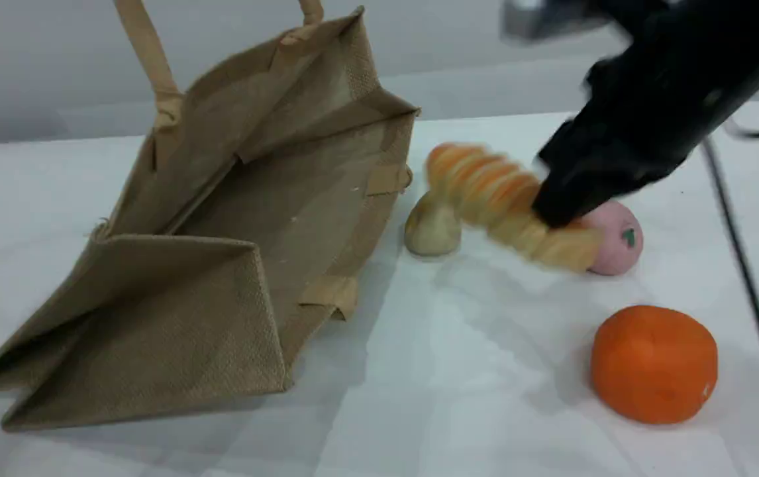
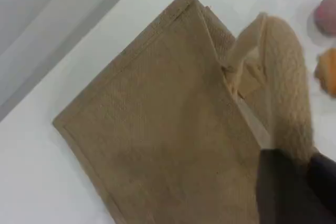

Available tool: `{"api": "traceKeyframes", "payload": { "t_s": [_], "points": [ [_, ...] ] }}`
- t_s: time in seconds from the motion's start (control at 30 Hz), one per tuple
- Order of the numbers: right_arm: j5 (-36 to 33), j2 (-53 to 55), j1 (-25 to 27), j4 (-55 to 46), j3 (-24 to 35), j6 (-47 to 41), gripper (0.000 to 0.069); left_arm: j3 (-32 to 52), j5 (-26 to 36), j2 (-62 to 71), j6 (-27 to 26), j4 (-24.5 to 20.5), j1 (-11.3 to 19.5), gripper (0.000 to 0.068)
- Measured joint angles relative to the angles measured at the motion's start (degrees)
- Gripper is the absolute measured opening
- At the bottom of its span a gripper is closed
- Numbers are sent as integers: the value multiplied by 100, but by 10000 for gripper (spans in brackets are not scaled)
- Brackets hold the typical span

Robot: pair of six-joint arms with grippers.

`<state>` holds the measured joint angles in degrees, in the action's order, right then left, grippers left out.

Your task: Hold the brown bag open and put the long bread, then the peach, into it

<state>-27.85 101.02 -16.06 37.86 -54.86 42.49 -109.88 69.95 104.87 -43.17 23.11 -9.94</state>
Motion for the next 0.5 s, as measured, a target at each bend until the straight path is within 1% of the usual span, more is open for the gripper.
{"api": "traceKeyframes", "payload": {
  "t_s": [0.13, 0.27, 0.37, 0.43, 0.5],
  "points": [
    [-497, -524, 627, 9, 0, -580, 48, 0, 0, 0, -259, 6, 0, 87],
    [-922, -1091, 1162, 340, -6, -682, 48, 0, 0, 0, -646, 288, 0, 87],
    [-1241, -1389, 1358, 601, -131, -682, 48, 0, 0, 0, -996, 601, 0, 87],
    [-1557, -1442, 1358, 766, -233, -723, 48, 0, 0, 0, -1227, 837, 0, 87],
    [-1821, -1430, 1352, 927, -315, -761, 48, 0, 0, 0, -1315, 950, -5, 87]
  ]
}}
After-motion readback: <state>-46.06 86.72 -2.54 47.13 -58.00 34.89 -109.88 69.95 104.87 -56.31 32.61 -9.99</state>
